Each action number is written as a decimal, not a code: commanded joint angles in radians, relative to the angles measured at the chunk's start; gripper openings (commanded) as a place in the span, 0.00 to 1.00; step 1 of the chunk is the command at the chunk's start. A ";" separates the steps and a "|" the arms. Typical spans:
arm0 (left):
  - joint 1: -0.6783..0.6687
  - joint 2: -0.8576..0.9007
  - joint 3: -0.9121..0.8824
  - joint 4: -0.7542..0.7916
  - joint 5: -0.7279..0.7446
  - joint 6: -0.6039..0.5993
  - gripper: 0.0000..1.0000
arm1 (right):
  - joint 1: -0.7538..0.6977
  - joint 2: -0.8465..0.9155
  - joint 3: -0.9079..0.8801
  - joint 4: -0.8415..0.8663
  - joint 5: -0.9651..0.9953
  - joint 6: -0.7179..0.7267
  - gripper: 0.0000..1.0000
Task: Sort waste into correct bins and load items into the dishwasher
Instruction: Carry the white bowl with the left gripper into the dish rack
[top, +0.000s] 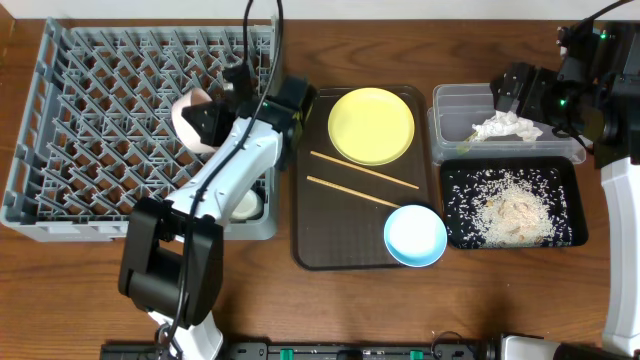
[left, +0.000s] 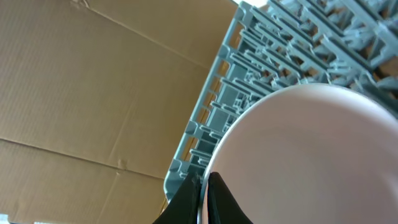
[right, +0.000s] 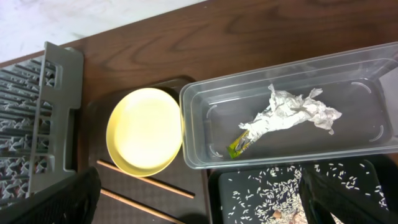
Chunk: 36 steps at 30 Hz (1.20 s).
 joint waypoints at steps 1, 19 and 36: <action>-0.044 0.000 -0.044 0.002 0.044 -0.038 0.07 | -0.003 0.003 0.002 -0.001 -0.004 0.011 0.99; -0.092 0.000 -0.085 0.038 0.183 -0.047 0.07 | -0.003 0.003 0.002 -0.001 -0.004 0.011 0.99; -0.106 -0.015 -0.084 0.029 0.763 -0.046 0.29 | -0.003 0.003 0.002 -0.001 -0.004 0.011 0.99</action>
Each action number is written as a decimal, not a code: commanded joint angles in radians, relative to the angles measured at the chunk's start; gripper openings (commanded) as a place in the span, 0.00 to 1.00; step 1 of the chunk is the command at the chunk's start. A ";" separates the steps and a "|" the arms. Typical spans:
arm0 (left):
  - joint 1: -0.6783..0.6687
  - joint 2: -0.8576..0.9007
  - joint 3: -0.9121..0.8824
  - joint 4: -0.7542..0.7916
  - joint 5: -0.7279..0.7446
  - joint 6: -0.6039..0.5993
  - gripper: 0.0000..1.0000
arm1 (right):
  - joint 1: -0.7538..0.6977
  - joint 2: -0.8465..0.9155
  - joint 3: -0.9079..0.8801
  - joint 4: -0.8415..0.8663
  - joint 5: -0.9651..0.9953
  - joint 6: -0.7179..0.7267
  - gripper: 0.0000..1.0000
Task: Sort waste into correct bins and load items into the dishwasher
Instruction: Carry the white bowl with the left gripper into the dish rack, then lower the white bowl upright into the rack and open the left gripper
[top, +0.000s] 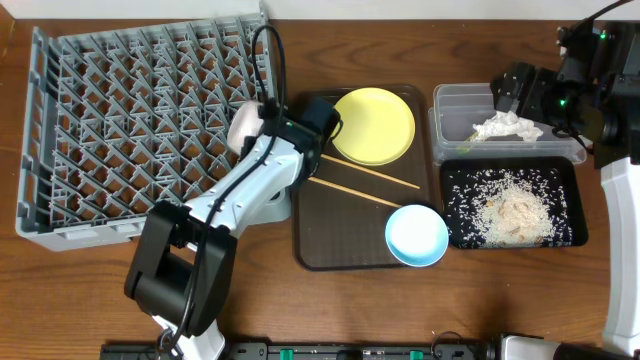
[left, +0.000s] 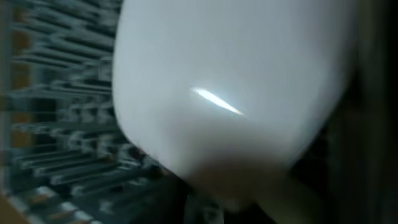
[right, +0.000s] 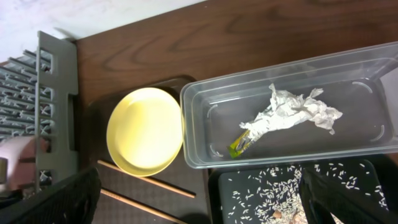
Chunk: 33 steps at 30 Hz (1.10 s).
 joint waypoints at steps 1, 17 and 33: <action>-0.003 -0.005 -0.006 0.007 0.123 -0.002 0.33 | -0.003 0.003 0.002 -0.001 -0.004 0.011 0.99; 0.006 -0.292 0.016 0.080 0.301 0.063 0.66 | -0.003 0.003 0.002 -0.001 -0.004 0.011 0.99; 0.181 -0.331 -0.097 -0.087 0.451 -0.213 0.64 | -0.003 0.003 0.002 -0.001 -0.004 0.011 0.99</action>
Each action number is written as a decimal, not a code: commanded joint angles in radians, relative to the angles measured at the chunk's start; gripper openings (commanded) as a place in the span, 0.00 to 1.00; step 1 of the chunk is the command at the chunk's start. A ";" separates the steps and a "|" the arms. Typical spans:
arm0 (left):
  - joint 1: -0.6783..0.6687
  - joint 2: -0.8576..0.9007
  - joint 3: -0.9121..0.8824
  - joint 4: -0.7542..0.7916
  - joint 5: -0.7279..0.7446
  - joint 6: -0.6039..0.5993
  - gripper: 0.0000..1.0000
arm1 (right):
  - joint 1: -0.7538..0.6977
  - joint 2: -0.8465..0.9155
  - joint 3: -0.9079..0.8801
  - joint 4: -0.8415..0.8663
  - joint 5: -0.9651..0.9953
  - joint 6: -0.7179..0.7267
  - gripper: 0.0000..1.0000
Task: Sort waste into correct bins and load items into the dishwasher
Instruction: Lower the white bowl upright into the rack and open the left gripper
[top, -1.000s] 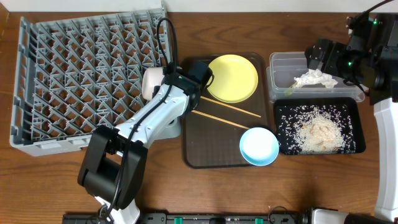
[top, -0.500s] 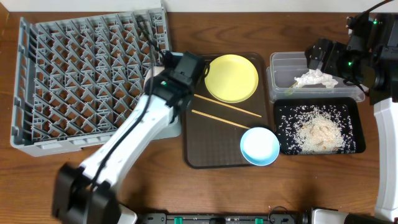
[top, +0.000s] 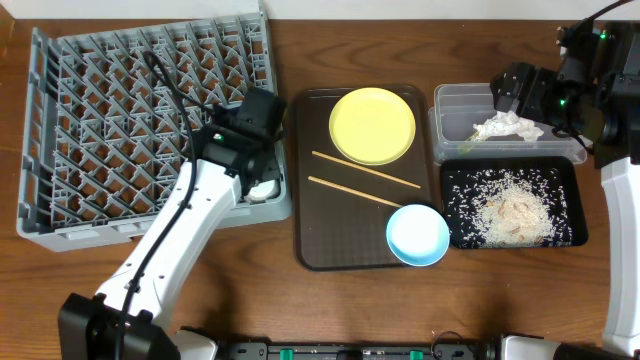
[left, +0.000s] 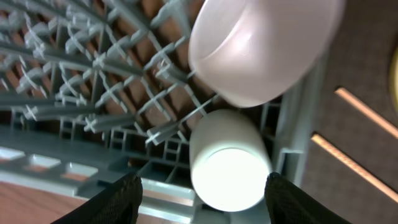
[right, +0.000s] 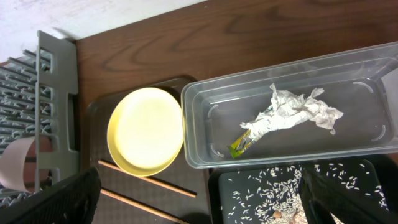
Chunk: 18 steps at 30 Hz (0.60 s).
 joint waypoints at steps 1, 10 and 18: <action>0.041 0.004 -0.043 -0.002 0.031 -0.051 0.64 | -0.003 0.003 0.002 -0.001 -0.004 0.011 0.99; 0.049 0.004 -0.149 0.039 0.074 -0.055 0.60 | -0.003 0.003 0.002 -0.001 -0.004 0.011 0.99; 0.049 0.004 -0.210 0.038 0.076 -0.055 0.60 | -0.003 0.003 0.002 -0.001 -0.004 0.011 0.99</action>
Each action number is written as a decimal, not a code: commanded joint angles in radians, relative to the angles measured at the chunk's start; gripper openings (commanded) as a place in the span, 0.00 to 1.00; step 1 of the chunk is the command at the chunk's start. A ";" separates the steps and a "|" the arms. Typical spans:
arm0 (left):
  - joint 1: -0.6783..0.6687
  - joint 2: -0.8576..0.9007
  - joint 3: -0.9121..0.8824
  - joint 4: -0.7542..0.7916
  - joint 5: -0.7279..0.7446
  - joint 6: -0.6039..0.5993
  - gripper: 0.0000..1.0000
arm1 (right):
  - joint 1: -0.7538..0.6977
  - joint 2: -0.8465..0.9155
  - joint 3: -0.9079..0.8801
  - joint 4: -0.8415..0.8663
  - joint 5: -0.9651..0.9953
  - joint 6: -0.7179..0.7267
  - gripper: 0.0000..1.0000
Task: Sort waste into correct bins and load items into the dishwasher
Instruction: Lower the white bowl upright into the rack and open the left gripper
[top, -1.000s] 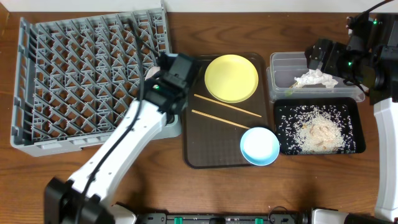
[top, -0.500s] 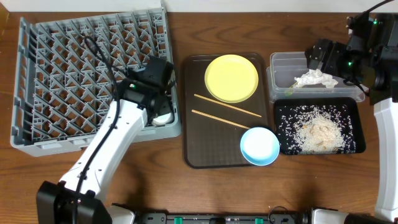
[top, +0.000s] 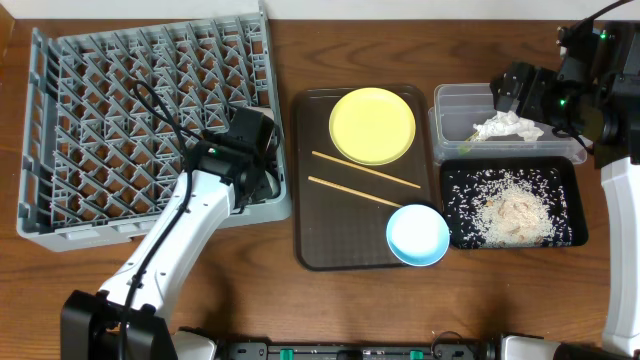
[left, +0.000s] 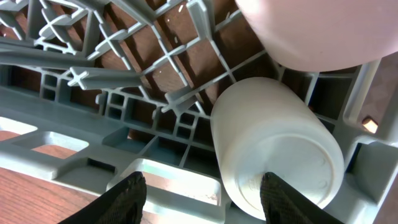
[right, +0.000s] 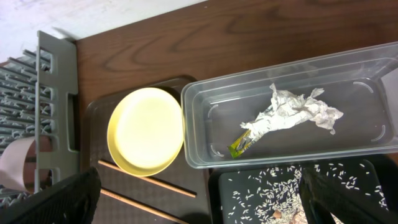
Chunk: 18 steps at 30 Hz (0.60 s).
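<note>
A pink bowl (left: 311, 31) rests on its side in the grey dish rack (top: 120, 100), at the rack's right front corner. Just below it lies a white cup (left: 277, 149). My left gripper (left: 208, 205) hangs open low over that corner (top: 257, 175), one fingertip in front of the cup's base. On the brown tray (top: 340, 245) lie a yellow plate (top: 372, 125), two chopsticks (top: 360, 170) and a light blue bowl (top: 416, 235). My right gripper (right: 199, 205) stands open high above the bins (top: 505, 92).
A clear bin (right: 373, 93) at the back right holds crumpled paper (right: 292, 115) and a green wrapper (right: 239, 146). In front of it a black bin (top: 565, 175) holds rice and food scraps. Bare wooden table shows along the front edge.
My left gripper, still open, has come down closer to the rack's corner; the white cup now fills more of the wrist view. Bowl, cup and right arm have not moved.
My left gripper was shut on the pink bowl over the rack's middle right. Then the bowl was near the rack's right edge, and the rack itself had shifted. Then the bowl lay in the rack beside the white cup, let go. Now the open gripper is lower there.
</note>
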 joint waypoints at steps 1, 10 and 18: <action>0.002 0.021 -0.050 -0.016 0.022 -0.006 0.60 | -0.003 0.003 0.002 -0.001 -0.004 0.011 0.99; 0.002 0.021 -0.050 0.056 0.151 0.092 0.60 | -0.003 0.003 0.002 -0.001 -0.004 0.011 0.99; 0.030 0.021 -0.050 0.094 0.218 0.129 0.60 | -0.003 0.003 0.002 -0.001 -0.004 0.011 0.99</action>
